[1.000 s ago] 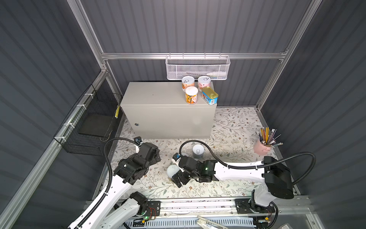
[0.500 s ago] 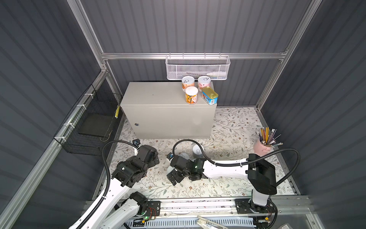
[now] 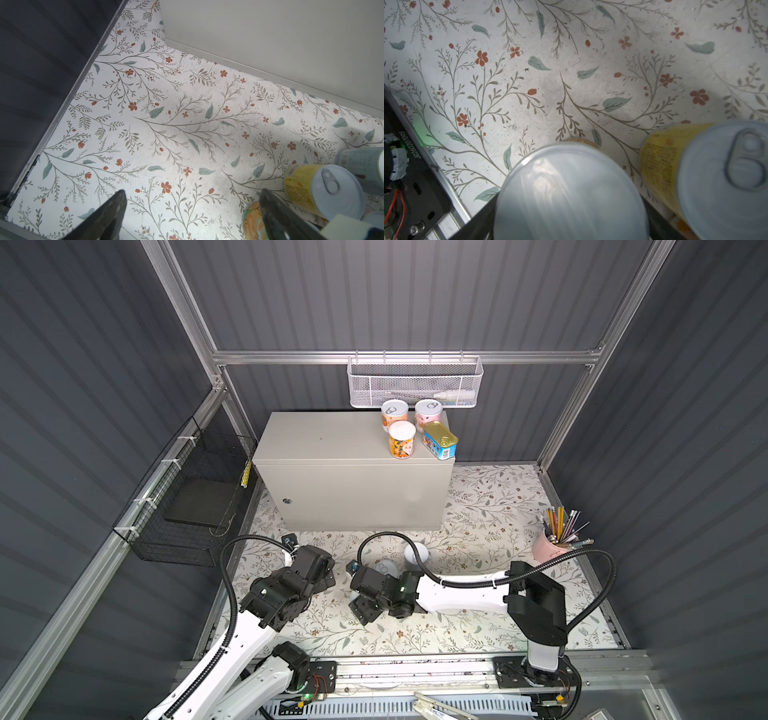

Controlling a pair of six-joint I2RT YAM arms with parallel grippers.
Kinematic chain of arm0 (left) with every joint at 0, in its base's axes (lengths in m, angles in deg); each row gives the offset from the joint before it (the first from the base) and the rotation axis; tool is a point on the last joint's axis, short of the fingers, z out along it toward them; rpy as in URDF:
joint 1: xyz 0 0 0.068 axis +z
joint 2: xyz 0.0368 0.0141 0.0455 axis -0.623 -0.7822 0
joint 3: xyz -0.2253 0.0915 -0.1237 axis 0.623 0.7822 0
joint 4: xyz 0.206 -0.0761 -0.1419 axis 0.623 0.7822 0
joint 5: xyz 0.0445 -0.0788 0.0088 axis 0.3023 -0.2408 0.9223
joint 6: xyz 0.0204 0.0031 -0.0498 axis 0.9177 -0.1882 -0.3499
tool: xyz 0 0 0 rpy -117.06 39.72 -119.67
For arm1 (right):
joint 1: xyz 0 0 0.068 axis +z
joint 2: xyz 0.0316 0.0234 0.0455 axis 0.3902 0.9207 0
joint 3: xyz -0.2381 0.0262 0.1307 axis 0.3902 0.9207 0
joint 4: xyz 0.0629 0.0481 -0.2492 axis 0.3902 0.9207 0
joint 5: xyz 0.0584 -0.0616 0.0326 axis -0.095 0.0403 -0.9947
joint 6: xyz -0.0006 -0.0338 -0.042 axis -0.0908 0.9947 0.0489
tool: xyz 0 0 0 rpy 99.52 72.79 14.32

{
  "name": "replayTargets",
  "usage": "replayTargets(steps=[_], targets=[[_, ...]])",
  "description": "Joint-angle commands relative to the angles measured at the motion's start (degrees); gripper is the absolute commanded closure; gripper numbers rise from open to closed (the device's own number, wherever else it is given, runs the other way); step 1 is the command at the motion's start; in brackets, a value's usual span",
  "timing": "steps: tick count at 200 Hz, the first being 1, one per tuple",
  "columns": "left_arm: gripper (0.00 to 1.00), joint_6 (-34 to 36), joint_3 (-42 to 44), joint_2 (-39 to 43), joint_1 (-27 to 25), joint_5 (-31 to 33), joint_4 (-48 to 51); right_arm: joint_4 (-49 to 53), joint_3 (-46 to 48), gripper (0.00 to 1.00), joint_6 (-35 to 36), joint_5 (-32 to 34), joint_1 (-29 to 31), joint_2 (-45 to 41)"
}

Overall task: Place and organize the canned foods onto the counter
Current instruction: 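Close the right gripper around the white-lidded peach-print can nearest the robot, then lift the peach-print can with the right gripper toward the left gripper while it approaches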

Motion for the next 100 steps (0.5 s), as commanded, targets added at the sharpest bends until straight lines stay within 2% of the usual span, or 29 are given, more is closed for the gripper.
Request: replayTargets(steps=[1, 51, 100], targets=[[0.0, 0.33, 0.31, 0.1, 0.38, -0.11, -0.14, 2.74, -1.1, 0.26, -0.75, 1.3, -0.11, 1.19], [0.0, 0.77, 0.64, 0.32, 0.39, -0.14, -0.76, 3.36, -0.24, 0.3, -1.89, -1.58, -0.91, -2.06], [0.0, 5.77, 1.94, 3.8, 0.38, -3.7, -5.96, 4.01, 1.36, 0.34, -3.78, -4.4, -2.54, -5.93]])
